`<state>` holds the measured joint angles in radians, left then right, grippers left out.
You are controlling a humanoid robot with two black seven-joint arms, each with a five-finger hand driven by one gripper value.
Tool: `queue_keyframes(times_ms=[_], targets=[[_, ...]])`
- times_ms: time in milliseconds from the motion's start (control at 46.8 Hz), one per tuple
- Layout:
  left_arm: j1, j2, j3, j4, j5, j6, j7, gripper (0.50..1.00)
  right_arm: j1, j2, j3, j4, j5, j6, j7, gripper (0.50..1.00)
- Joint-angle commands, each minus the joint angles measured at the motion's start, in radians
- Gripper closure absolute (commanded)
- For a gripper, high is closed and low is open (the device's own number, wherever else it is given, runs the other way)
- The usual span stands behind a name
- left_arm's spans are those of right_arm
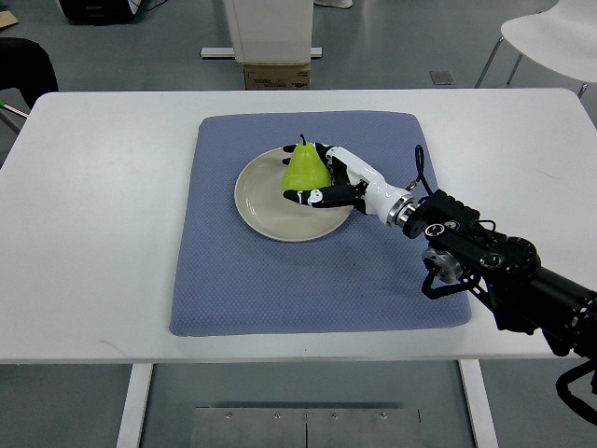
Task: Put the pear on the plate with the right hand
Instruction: 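Carry the pear over the cream plate and lower it onto it, then open the right hand's fingers to release the pear on the plate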
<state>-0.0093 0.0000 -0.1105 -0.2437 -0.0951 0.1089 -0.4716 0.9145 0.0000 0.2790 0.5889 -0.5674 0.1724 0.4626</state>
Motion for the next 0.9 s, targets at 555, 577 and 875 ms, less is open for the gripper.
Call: queue_keyframes(times_ms=[555,577,875], targets=[[0.000,0.000,0.000,0.000,0.000,0.000,0.001,0.500,-0.016,0.000,-0.023,-0.001,0.000,-0.076,-0.024,1.000],[0.000,0.000,0.000,0.000,0.000,0.000,-0.001,0.500,-0.016,0.000,-0.023,-0.001,0.000,-0.076,-0.022,1.000],[0.000,0.000,0.000,0.000,0.000,0.000,0.001,0.500,-0.011,0.000,-0.021,-0.001,0.000,-0.083,-0.019,0.678]])
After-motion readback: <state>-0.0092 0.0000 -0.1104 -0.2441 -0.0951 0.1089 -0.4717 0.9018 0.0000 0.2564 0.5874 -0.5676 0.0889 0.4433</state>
